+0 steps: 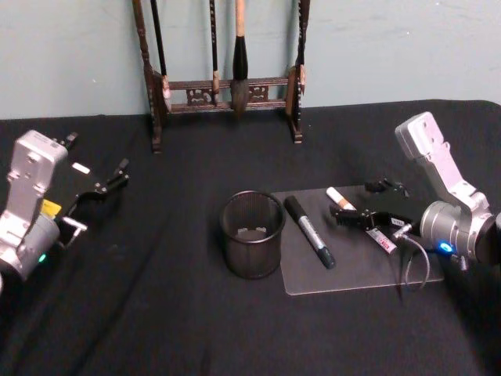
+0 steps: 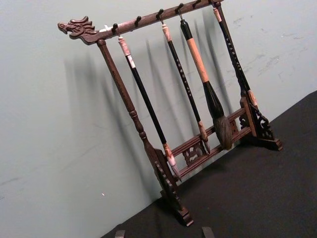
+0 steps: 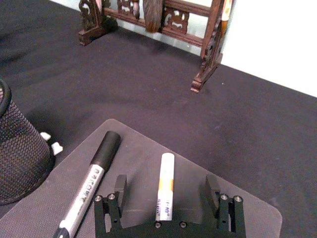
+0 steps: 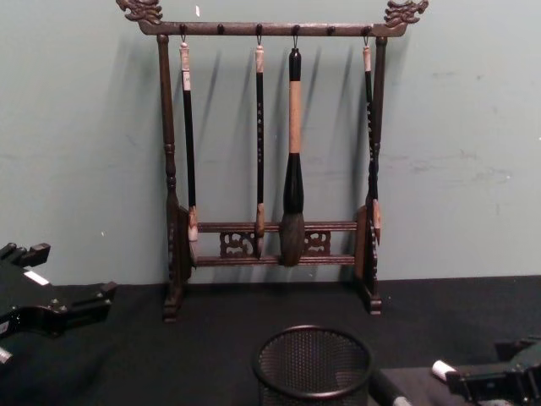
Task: Pick up the water-based marker from the table and place it into the pen holder.
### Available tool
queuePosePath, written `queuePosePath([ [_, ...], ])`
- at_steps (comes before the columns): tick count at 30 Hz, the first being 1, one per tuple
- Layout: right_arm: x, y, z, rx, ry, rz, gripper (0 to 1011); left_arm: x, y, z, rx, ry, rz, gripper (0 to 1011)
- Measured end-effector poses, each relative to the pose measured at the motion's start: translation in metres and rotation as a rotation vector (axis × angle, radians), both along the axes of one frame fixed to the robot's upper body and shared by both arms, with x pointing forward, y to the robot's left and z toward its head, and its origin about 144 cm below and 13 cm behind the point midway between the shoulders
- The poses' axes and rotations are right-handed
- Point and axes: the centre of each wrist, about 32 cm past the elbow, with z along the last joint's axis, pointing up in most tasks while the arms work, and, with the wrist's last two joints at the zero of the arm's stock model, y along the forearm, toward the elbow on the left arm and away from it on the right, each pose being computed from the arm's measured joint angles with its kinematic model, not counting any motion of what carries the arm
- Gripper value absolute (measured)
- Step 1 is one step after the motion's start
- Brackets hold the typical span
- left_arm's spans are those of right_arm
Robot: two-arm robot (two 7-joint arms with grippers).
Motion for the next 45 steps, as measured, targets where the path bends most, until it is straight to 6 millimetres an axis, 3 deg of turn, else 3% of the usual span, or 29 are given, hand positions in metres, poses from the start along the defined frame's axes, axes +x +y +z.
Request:
queuePosePath([
  [45,-0.002,-0.006,-0.013,-0.011,0.034,0.031,1003,0.0,0.0,0.0,0.0,0.0,0.0,1001],
])
